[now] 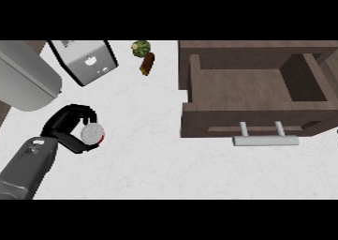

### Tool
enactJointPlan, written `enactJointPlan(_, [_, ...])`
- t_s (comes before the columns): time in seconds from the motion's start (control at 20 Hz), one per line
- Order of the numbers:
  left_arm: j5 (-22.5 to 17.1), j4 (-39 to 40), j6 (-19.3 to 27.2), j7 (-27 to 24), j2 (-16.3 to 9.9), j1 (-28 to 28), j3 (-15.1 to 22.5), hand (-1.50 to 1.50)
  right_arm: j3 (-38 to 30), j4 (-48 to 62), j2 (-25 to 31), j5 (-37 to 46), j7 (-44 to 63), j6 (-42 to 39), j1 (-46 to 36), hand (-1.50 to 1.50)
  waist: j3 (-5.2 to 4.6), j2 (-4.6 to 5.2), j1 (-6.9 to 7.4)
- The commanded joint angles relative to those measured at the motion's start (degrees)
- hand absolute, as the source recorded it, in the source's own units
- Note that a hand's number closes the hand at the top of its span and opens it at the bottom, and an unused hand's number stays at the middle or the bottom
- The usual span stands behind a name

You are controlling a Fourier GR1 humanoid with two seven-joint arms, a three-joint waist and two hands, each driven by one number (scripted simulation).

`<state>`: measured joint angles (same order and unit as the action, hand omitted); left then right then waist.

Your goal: Pick up the can, place it into the drawer and close the drawer

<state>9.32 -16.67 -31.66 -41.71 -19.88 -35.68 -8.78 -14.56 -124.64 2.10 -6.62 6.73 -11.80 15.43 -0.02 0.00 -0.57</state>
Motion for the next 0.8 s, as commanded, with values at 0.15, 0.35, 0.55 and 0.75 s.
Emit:
enactJointPlan(0.15, [-10.0,-2.2,17.9,3.4,6.2,1.9,-10.6,1.5,-0.6,1.4,-1.2,1.0,-3.8,-0.8,3.3,-1.5,0.2,-0.65,1.54])
enactJointPlan(0.35, [-11.9,-9.6,25.4,8.3,9.6,0.4,-11.1,1.5,-0.5,2.0,-1.6,1.7,-4.2,-0.4,2.7,-1.5,0.24,-0.87,2.16])
enactJointPlan(0.55, [-12.0,-23.1,28.3,14.1,15.2,4.4,-7.2,1.5,0.0,-1.6,-2.0,0.8,-1.7,-0.4,3.3,-1.5,0.15,-0.72,1.78])
enactJointPlan(0.75, [-9.8,-35.7,32.6,23.2,17.6,4.9,-2.4,1.5,0.2,0.1,-2.1,1.2,-4.3,0.3,4.0,-1.5,0.16,-0.69,1.75])
